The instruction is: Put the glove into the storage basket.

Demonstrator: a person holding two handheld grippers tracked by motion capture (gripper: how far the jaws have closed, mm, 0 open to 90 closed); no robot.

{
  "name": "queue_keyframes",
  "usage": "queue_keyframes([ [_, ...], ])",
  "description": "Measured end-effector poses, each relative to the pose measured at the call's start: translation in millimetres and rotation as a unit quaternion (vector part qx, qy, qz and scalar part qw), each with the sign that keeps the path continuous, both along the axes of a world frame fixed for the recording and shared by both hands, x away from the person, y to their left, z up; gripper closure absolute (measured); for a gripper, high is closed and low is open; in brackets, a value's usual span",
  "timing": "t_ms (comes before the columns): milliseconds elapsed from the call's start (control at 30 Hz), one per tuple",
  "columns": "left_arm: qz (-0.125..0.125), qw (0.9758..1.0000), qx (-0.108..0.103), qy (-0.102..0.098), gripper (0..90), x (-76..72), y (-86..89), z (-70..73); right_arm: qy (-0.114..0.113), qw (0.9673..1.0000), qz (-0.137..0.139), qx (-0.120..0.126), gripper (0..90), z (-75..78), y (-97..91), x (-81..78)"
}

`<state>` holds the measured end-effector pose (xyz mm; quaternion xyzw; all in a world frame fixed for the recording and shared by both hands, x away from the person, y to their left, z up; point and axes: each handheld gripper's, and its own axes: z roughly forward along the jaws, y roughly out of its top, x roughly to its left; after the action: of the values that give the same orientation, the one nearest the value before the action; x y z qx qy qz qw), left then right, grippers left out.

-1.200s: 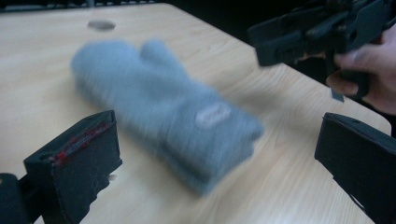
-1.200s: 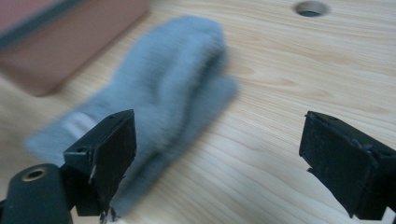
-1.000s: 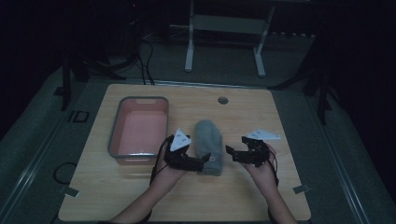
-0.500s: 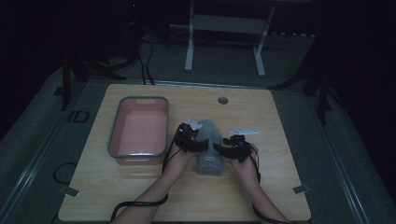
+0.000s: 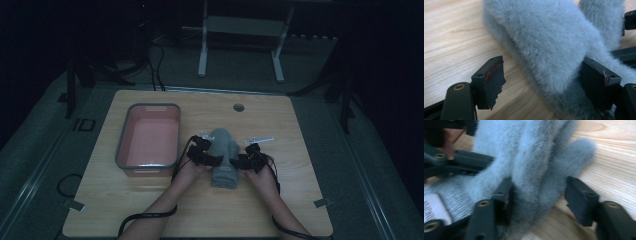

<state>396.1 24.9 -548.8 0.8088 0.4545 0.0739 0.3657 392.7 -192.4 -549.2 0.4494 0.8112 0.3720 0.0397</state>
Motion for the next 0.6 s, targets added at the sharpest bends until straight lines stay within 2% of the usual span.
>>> queue_keyframes([
  [33, -0.007, 1.0000, -0.003, 0.002, 25.9, 1.2, -0.5, -1.3, 0.003, 1.0000, 0.005, 0.002, 53.8, -0.1, 0.2, 0.5],
  [100, -0.018, 0.9996, -0.019, 0.014, 31.5, 4.4, -1.1, -3.6, 0.001, 0.9999, 0.014, 0.002, 58.9, -0.7, 1.0, 0.5],
  [167, -0.031, 0.9990, -0.026, 0.016, 36.8, 5.6, -1.8, -4.5, 0.005, 0.9998, 0.018, 0.008, 63.7, -1.5, 0.1, 1.0],
  [200, -0.036, 0.9985, -0.034, 0.022, 44.2, 6.1, -2.4, -4.7, 0.003, 0.9998, 0.021, 0.007, 65.8, -1.4, -0.2, 1.2],
  [267, -0.049, 0.9978, -0.038, 0.023, 51.2, 6.2, -3.6, -4.2, 0.006, 0.9997, 0.023, 0.007, 68.0, -0.9, -0.4, 2.0],
  [367, -0.068, 0.9973, -0.025, 0.011, 67.5, 3.9, -7.7, -1.0, 0.001, 0.9996, 0.027, 0.002, 71.4, 0.1, 1.1, 1.4],
  [467, -0.073, 0.9971, -0.020, 0.008, 73.5, 3.9, -8.4, 0.9, -0.002, 0.9997, 0.026, 0.001, 74.7, 1.1, 1.8, 0.1],
  [600, -0.066, 0.9972, -0.034, 0.006, 76.9, 3.0, -7.2, 2.4, -0.011, 0.9997, 0.022, 0.008, 78.6, 3.0, 0.8, -2.8],
])
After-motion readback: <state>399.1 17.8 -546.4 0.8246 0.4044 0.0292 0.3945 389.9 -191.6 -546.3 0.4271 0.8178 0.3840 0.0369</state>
